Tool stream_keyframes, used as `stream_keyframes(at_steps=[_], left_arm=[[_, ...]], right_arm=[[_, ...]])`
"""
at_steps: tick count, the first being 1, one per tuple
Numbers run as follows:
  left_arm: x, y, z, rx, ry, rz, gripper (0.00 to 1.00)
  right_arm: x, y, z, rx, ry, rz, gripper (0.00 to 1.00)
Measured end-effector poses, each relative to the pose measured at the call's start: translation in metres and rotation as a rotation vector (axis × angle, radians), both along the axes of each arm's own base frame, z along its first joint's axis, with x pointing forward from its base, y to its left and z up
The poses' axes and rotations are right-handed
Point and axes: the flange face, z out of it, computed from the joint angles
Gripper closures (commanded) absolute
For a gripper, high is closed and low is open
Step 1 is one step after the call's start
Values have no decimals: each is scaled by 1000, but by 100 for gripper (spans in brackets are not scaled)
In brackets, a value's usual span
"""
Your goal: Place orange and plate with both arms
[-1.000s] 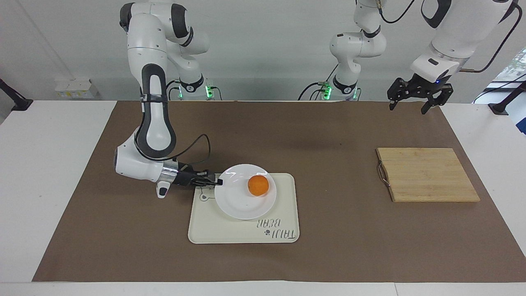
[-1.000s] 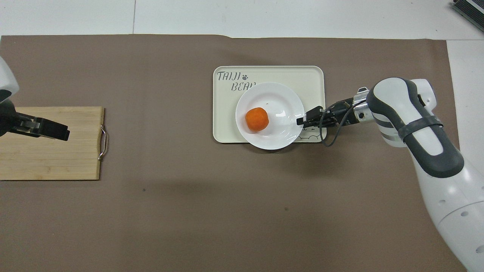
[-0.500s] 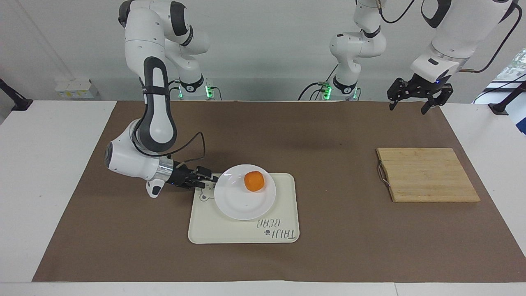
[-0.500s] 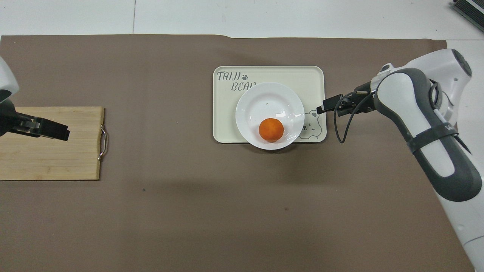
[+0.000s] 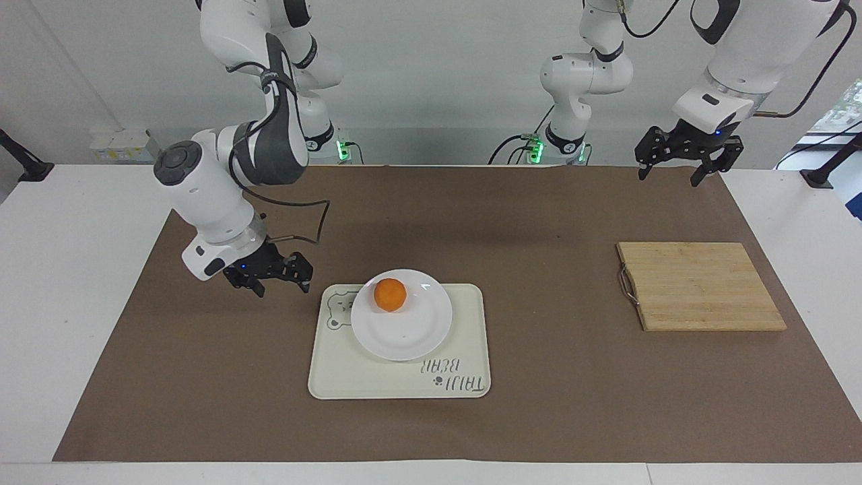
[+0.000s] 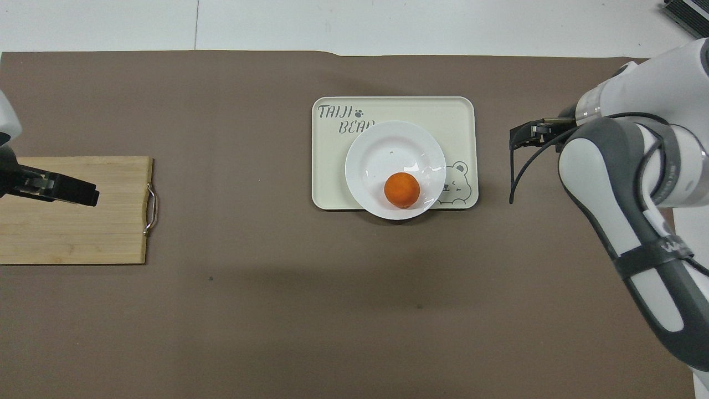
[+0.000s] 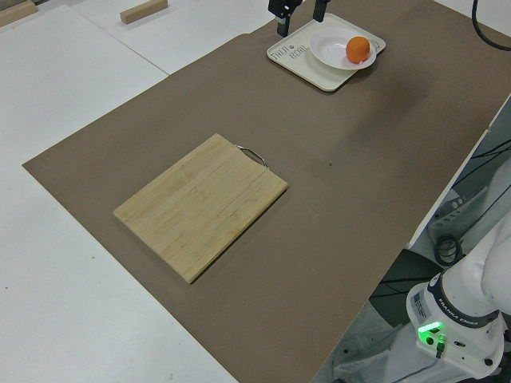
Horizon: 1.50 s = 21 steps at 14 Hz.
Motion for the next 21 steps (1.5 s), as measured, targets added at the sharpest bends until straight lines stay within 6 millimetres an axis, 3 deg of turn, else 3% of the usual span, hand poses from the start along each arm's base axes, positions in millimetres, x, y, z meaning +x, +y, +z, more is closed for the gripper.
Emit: stream_keyframes(at_steps=[4,6,9,13,15,21], left_arm=[[0,0,0,0,-1,0,0],[0,0,0,0,-1,0,0],[0,0,0,0,-1,0,0],[0,0,0,0,-1,0,0],[0,0,0,0,-1,0,0],[0,0,0,0,-1,0,0]], right_arm=[[-29,-57,56,-28,9,-67,0],[-50,-72,90,-42,11,-81,0],[-86,-78,139,-64,12,-80,0],[-119,-75,186,-77,31,-69,0],[-129,-68,199,-86,35,-55,0],[-133,-64,198,-86,34,-47,0]])
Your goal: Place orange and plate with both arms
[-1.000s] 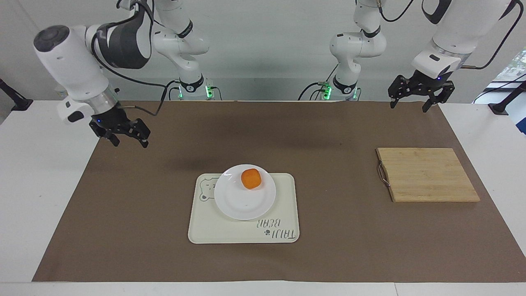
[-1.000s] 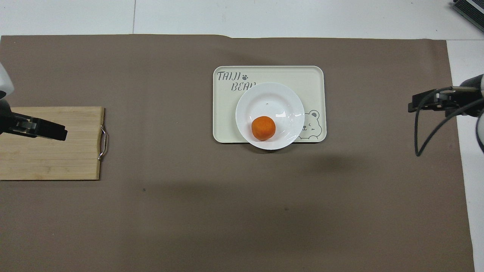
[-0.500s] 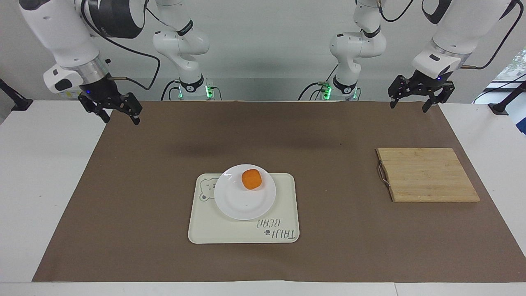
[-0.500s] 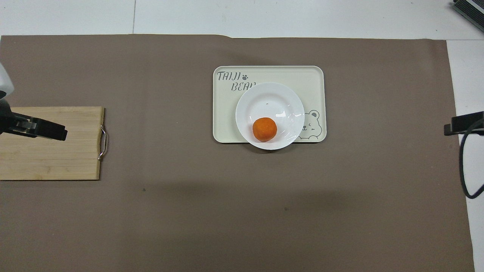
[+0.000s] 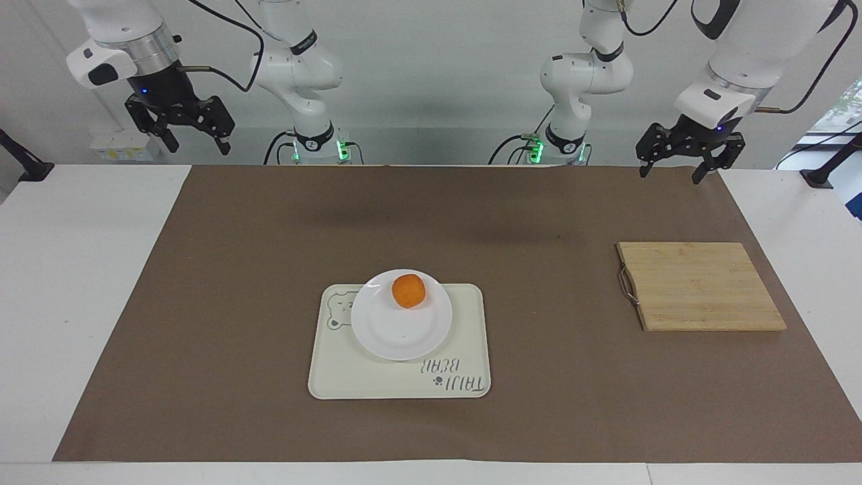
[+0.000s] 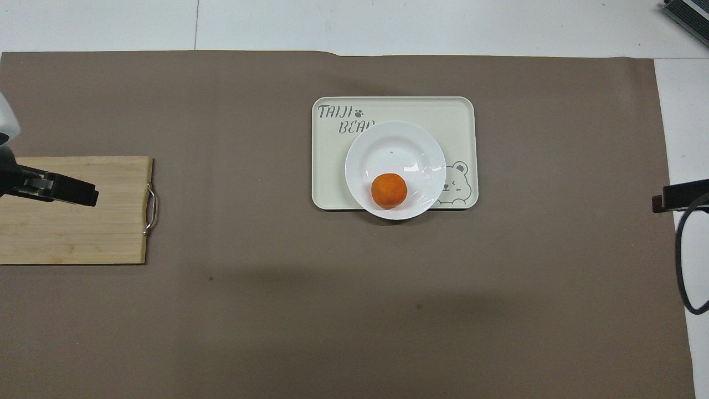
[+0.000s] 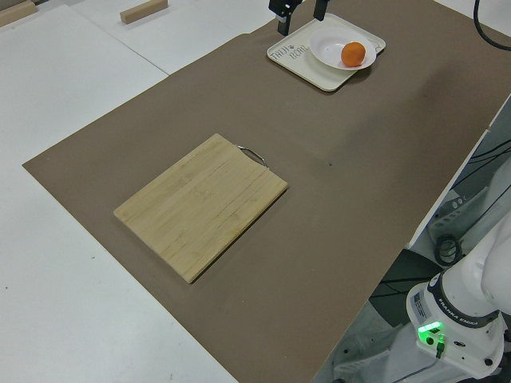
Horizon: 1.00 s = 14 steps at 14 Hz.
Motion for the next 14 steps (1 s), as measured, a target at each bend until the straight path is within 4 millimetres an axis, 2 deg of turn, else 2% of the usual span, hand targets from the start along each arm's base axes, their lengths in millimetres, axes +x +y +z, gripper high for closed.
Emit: stream_keyframes(at_steps=[4,8,14], left_arm=[[0,0,0,0,0,0,0],[0,0,0,0,0,0,0],[0,0,0,0,0,0,0]], right_arm=[[8,2,1,-6,-4,5,0],[6,11,10,-17,-16,25,0],[4,10,12,-18,-20,22,0]])
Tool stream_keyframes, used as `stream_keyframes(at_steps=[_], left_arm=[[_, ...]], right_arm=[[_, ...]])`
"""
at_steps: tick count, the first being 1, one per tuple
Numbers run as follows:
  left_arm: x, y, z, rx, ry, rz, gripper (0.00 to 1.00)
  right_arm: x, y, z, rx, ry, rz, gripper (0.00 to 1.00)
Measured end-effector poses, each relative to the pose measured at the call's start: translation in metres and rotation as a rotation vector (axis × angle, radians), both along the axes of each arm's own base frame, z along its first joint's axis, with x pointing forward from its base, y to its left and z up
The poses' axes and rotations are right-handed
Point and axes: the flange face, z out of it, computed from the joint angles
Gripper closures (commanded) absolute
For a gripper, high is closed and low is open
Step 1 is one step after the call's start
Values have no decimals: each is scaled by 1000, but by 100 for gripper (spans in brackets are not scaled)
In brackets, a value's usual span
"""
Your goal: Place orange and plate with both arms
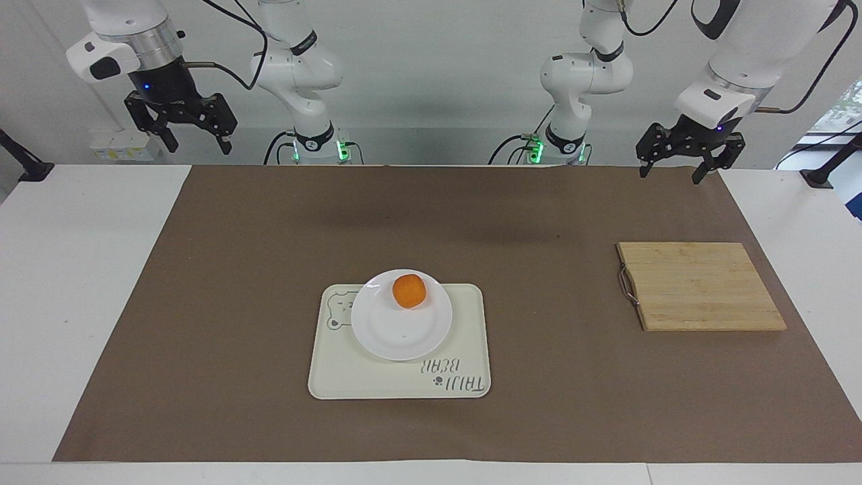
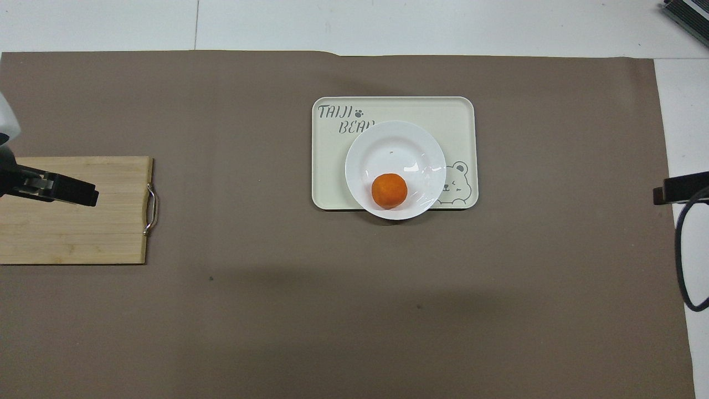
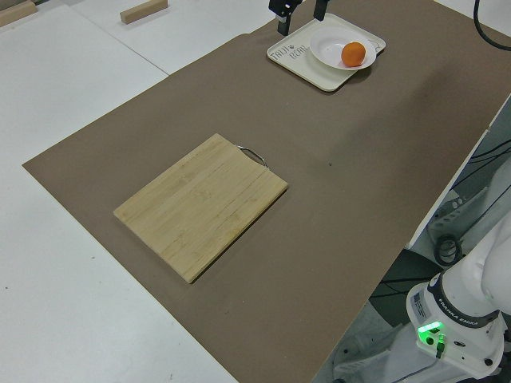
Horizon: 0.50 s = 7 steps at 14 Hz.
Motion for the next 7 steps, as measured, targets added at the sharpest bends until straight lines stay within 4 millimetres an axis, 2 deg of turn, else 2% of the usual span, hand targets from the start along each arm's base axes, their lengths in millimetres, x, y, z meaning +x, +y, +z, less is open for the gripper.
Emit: stream_keyframes(at_steps=[7], left_arm=[[3,0,3,-3,-27,1,0]], right_arm=[[-1,0,-1,0,6,1,0]])
